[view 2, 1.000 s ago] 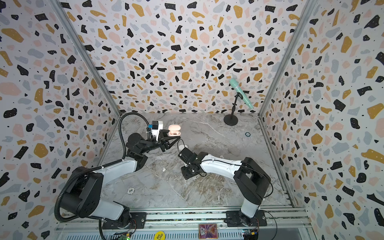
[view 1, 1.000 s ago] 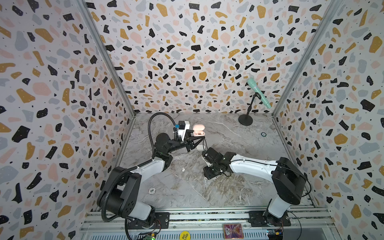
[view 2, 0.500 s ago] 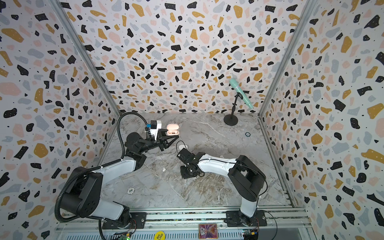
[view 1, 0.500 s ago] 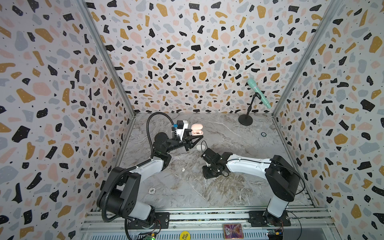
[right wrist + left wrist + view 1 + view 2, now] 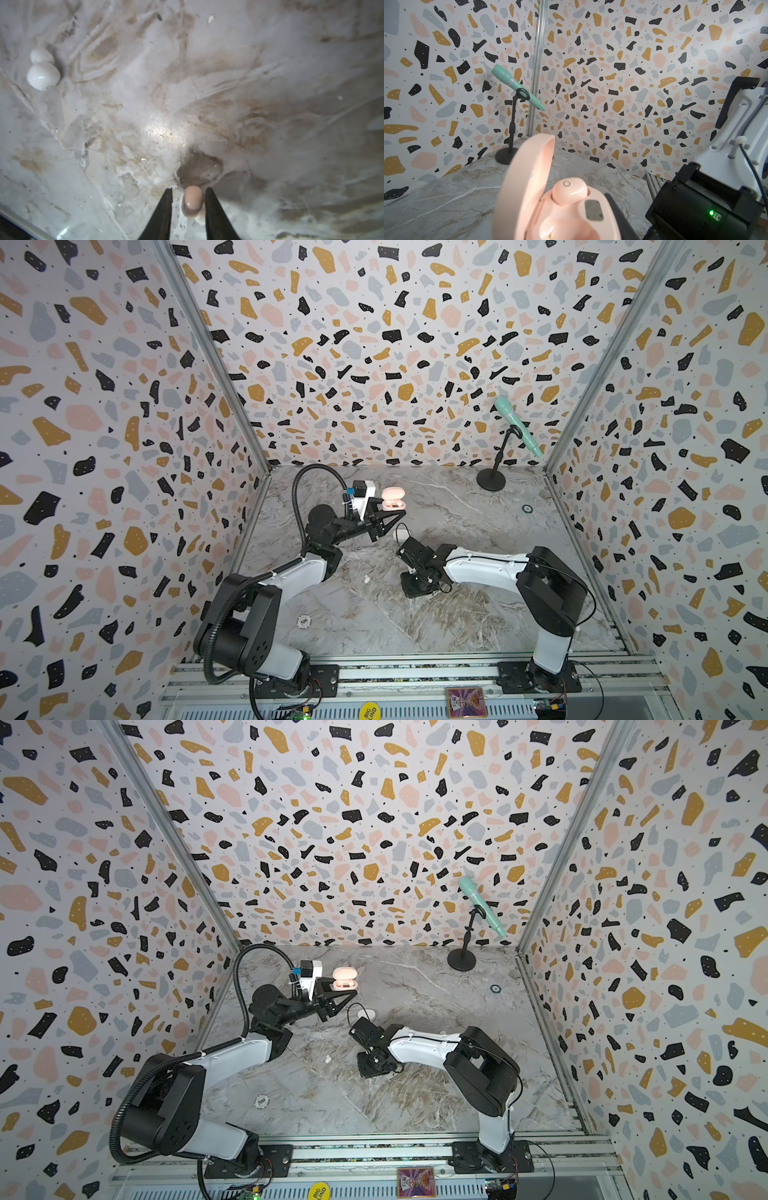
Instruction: Insert the wireless bluetooth earbuds into the charging case
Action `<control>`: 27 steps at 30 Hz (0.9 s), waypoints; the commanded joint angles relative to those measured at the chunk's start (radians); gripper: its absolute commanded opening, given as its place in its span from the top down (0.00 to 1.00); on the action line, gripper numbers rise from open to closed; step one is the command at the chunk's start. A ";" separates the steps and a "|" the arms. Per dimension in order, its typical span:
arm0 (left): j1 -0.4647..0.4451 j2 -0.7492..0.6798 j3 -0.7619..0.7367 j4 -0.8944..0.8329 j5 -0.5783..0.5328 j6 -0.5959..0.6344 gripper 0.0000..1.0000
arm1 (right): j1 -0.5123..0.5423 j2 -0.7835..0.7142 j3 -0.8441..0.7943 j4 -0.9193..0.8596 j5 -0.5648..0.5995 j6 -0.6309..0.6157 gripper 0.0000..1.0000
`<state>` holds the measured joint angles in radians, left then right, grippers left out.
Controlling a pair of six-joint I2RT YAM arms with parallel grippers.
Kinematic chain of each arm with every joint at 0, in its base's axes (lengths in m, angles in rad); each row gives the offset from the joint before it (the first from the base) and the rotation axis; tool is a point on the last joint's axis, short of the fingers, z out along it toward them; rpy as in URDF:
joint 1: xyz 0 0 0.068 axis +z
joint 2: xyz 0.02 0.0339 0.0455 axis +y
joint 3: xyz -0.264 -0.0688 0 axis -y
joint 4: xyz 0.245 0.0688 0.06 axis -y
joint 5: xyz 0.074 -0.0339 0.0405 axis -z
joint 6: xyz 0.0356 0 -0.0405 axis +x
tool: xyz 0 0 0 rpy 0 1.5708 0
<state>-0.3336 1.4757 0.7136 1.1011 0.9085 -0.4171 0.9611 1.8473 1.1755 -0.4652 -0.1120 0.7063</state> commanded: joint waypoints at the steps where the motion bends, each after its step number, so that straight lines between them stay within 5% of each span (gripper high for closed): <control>1: 0.006 -0.017 0.017 0.066 0.018 -0.008 0.77 | 0.012 0.017 0.042 -0.050 0.015 -0.005 0.72; 27: 0.008 -0.022 0.014 0.082 0.015 -0.026 0.77 | 0.077 0.066 0.108 -0.174 0.136 -0.070 0.84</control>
<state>-0.3309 1.4757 0.7136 1.1088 0.9085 -0.4377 1.0321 1.9350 1.2991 -0.5983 0.0143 0.6472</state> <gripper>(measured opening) 0.431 0.167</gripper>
